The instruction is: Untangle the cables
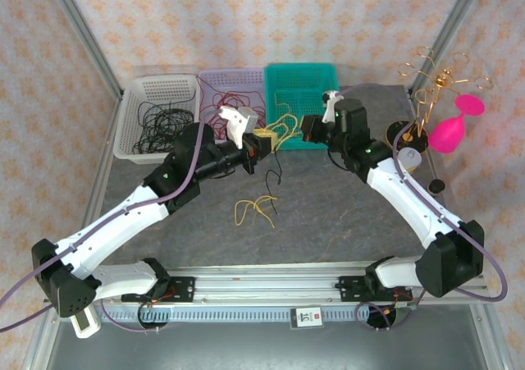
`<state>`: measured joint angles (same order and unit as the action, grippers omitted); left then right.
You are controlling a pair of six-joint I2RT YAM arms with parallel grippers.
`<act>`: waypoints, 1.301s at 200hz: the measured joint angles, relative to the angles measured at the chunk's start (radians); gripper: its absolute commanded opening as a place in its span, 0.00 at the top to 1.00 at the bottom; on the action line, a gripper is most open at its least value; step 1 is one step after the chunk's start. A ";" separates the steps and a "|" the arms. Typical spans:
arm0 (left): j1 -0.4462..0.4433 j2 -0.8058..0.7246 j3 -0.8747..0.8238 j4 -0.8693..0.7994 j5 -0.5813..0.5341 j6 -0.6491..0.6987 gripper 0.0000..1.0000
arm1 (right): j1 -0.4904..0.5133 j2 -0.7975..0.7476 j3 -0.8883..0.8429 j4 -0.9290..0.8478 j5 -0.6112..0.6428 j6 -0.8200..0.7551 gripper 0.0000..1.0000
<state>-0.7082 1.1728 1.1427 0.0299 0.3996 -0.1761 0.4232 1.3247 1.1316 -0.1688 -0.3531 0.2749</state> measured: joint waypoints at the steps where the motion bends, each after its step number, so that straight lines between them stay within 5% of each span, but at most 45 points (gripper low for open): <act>1: 0.000 0.000 0.002 -0.001 0.000 0.001 1.00 | 0.000 0.000 -0.002 0.000 0.000 0.000 1.00; 135: 0.000 -0.018 0.134 -0.108 -0.056 0.061 1.00 | -0.024 -0.063 -0.145 0.042 0.003 0.028 1.00; 260: -0.130 0.013 0.090 -0.089 0.095 0.021 1.00 | -0.026 0.032 0.130 -0.060 0.040 -0.010 1.00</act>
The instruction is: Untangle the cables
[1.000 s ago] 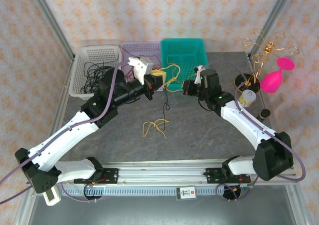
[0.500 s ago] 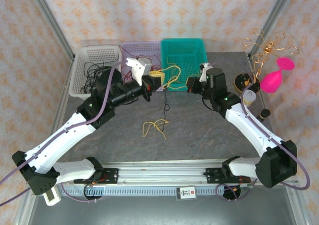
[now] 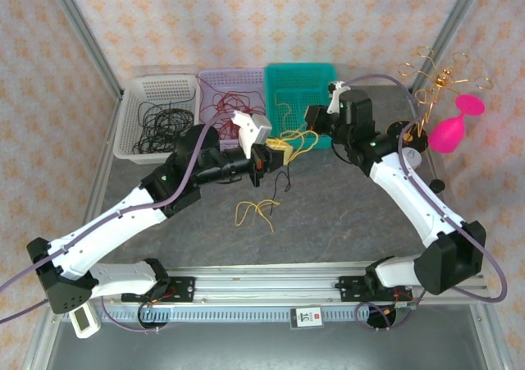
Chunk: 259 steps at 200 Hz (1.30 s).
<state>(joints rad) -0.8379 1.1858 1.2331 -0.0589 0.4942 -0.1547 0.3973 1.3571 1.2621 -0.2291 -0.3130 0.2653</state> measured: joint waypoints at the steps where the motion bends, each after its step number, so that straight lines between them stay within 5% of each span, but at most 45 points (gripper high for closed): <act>1: -0.002 0.001 0.000 0.000 0.000 0.000 1.00 | 0.000 0.003 0.004 -0.002 0.000 -0.001 1.00; 175: -0.153 0.053 0.000 -0.013 -0.006 0.007 1.00 | -0.111 0.263 0.415 -0.153 0.026 -0.106 1.00; 209: -0.158 0.053 0.000 -0.016 -0.080 0.005 1.00 | -0.112 0.270 0.412 -0.144 -0.026 -0.092 1.00; 230: -0.154 0.053 0.000 -0.004 -0.165 -0.013 1.00 | -0.112 0.245 0.337 -0.115 -0.052 -0.072 0.72; 259: -0.107 0.027 -0.024 0.066 -0.241 -0.084 1.00 | -0.113 0.157 0.161 -0.080 -0.082 -0.063 0.52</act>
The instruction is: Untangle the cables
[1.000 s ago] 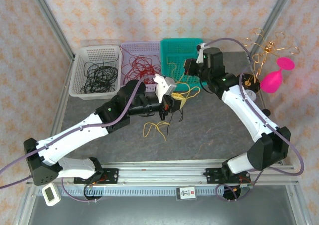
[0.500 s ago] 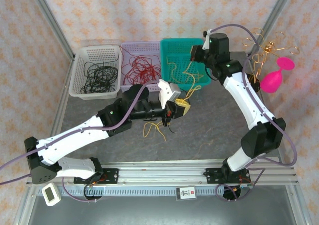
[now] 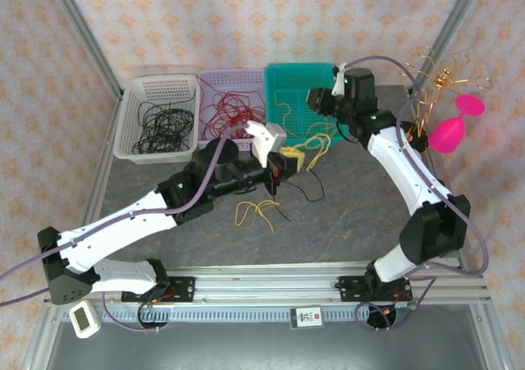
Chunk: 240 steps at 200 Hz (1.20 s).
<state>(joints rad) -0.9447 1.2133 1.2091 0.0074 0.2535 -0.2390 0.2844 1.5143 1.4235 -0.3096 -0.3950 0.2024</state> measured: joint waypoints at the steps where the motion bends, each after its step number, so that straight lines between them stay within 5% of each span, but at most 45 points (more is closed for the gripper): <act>1: 0.003 -0.002 -0.002 0.003 -0.003 -0.001 1.00 | 0.000 -0.005 -0.008 -0.001 -0.002 0.001 0.51; 25: 0.039 -0.011 -0.020 0.051 -0.055 -0.054 1.00 | -0.007 -0.131 -0.144 0.012 -0.010 0.009 0.39; 88: 0.069 -0.004 -0.045 0.089 -0.083 -0.109 1.00 | -0.102 -0.454 -0.334 0.019 -0.021 0.010 0.37; 141: 0.141 0.011 -0.068 0.102 -0.048 -0.135 1.00 | -0.146 -0.423 -0.436 0.019 -0.054 0.045 0.29; 195: 0.141 0.034 -0.074 0.100 -0.003 -0.127 1.00 | -0.217 -0.423 -0.416 0.129 -0.206 0.185 0.22; 240: 0.141 0.094 -0.075 0.098 0.021 -0.104 1.00 | -0.232 -0.406 -0.343 0.207 -0.196 0.305 0.22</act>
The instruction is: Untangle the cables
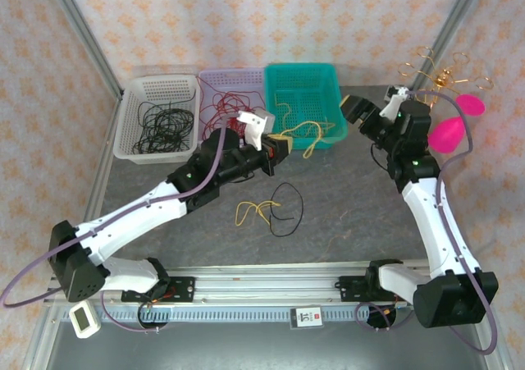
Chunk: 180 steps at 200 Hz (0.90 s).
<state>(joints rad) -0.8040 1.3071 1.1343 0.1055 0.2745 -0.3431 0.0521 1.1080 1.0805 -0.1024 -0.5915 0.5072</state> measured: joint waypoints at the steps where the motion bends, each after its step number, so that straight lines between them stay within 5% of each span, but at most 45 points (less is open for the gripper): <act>1: 0.000 0.003 0.000 0.000 0.002 0.002 1.00 | -0.001 0.000 0.000 0.005 0.000 0.006 0.23; 53: 0.000 0.077 -0.021 -0.012 0.037 0.034 1.00 | -0.003 0.039 0.011 0.159 -0.049 0.169 0.30; 105: 0.001 0.046 -0.024 -0.033 0.070 0.147 1.00 | -0.003 0.017 0.038 -0.039 -0.093 0.071 0.34; 180: 0.001 0.013 0.002 -0.111 0.152 0.344 1.00 | 0.002 -0.181 -0.412 0.087 -0.320 0.437 0.42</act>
<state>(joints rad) -0.8032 1.3205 1.1358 -0.0059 0.4267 0.0006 0.0536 0.9268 0.6685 -0.0151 -0.9112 0.9443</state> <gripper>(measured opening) 0.056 0.578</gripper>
